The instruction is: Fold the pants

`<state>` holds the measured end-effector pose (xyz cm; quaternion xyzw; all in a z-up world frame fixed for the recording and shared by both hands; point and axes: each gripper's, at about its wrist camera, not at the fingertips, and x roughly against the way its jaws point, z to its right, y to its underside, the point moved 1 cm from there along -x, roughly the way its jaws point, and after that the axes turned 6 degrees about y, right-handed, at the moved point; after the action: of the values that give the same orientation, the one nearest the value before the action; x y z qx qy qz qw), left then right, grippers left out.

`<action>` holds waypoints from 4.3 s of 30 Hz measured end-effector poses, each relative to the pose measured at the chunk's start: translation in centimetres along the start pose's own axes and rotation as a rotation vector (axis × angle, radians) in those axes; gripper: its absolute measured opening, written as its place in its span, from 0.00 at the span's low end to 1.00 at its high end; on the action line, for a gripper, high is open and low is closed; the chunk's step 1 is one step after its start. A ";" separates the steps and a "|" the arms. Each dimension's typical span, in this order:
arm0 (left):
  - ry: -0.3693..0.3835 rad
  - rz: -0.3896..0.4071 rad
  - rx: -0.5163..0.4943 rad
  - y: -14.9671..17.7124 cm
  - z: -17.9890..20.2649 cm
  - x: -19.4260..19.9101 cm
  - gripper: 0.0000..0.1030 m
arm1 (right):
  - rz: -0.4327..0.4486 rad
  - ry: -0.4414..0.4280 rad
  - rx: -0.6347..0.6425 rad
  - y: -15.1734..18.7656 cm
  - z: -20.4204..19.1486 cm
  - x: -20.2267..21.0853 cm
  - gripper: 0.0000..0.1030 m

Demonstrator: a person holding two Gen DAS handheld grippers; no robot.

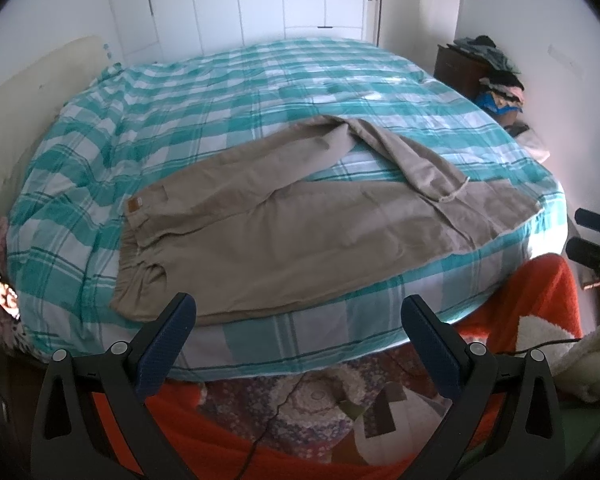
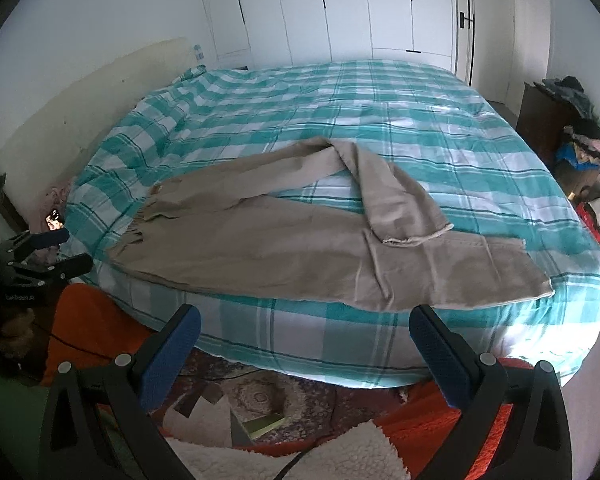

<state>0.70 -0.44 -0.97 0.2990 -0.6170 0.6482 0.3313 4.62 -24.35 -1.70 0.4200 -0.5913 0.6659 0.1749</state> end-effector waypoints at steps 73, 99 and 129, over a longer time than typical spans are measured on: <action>0.026 -0.029 -0.003 0.4 1.0 -1.3 0.99 | 0.001 0.041 -0.035 0.5 0.7 -0.5 1.00; -0.043 -0.042 -0.009 -0.1 0.7 -3.0 0.99 | 0.031 0.203 -0.027 -1.4 0.8 -1.1 0.99; -0.075 -0.048 -0.056 -0.7 2.1 -3.6 0.99 | -0.021 0.342 -0.020 -0.6 2.2 -1.9 0.99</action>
<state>3.43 -2.75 -3.27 0.3283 -0.6395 0.6108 0.3319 7.01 -25.78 -2.88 0.3048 -0.5552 0.7198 0.2840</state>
